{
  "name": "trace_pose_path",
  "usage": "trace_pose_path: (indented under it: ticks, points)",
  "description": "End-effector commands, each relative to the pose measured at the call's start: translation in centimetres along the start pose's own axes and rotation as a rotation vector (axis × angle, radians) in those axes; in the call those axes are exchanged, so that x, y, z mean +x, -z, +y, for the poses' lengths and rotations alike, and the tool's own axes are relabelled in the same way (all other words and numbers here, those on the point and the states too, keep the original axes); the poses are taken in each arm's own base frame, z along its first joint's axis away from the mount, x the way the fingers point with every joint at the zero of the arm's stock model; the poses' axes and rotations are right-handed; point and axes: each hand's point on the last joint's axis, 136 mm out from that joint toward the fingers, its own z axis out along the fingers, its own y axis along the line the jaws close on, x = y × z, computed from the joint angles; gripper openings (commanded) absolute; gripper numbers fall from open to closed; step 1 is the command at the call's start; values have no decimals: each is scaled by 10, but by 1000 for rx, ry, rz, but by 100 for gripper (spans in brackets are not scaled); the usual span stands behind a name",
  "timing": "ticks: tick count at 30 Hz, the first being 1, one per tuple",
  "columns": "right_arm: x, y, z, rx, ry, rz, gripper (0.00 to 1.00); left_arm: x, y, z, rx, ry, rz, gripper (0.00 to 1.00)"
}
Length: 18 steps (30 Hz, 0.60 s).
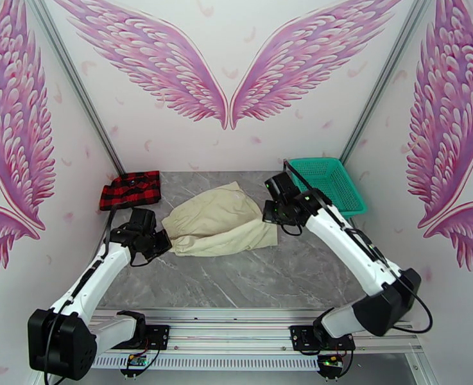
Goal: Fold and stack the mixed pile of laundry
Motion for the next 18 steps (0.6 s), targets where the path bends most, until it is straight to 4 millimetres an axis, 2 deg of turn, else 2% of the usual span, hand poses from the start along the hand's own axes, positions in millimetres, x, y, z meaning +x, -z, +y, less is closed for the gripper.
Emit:
trace_pose_path:
  ticks: [1, 5, 11, 18]
  points:
    - [-46, -14, 31, -86, 71, -97, 0, -36, 5, -27, 103, -9, -53, 0]
    - [-83, -32, 56, -147, 74, -170, 0, -65, 6, -34, 134, 9, -83, 0]
    - [-129, -50, 76, -199, 38, -254, 0, -103, 9, -38, 182, 59, -114, 0]
    - [-158, -72, 73, -217, -26, -294, 0, -141, 4, -42, 220, 103, -134, 0]
